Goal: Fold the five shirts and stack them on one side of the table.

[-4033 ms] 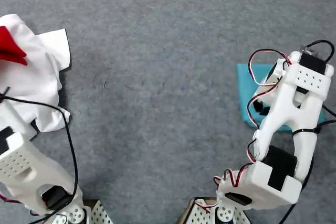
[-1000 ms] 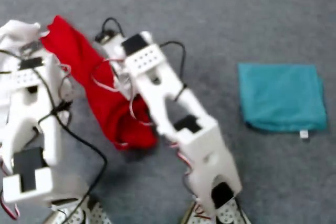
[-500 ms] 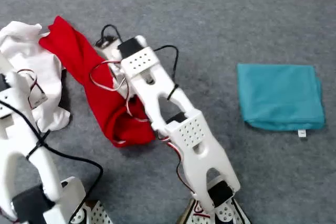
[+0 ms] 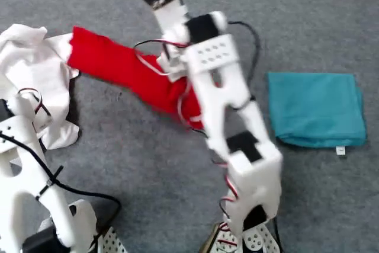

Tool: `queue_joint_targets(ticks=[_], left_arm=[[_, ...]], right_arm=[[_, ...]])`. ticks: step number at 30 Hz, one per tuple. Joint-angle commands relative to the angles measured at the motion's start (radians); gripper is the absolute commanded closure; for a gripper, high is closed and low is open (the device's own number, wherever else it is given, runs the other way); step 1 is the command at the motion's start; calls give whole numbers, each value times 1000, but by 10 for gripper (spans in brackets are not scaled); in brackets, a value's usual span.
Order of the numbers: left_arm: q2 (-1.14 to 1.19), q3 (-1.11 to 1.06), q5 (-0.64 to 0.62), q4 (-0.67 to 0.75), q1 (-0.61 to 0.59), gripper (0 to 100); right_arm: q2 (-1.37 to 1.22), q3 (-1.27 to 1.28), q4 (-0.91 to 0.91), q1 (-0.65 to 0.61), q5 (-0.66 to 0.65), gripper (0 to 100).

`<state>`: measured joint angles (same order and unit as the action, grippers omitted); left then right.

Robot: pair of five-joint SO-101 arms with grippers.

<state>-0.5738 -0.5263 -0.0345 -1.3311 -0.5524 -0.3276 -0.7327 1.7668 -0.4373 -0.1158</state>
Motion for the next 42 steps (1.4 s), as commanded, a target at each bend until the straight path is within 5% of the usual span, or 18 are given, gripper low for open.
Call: queue_joint_targets(ticks=[1, 11, 21, 25, 31, 38, 42], left_arm=[[-68, -11, 6, -8, -2, 981], [-133, -49, 2, -63, 107, 976], [-128, -43, -12, 66, 273, 975], [-71, -40, -130, 201, 307, 968], [237, 92, -299, 359, 368, 870], [645, 497, -408, 359, 396, 860], [820, 721, -427, 301, 419, 860]], right_arm=[[240, 39, 18, 64, -81, 994], [432, 357, 12, 82, -365, 990], [443, 702, -201, 166, -371, 990], [443, 811, -267, 160, -368, 990], [435, 1024, -549, 170, -365, 990], [433, 1319, -1134, 170, -121, 990], [441, 1420, -1272, 168, -94, 990]])
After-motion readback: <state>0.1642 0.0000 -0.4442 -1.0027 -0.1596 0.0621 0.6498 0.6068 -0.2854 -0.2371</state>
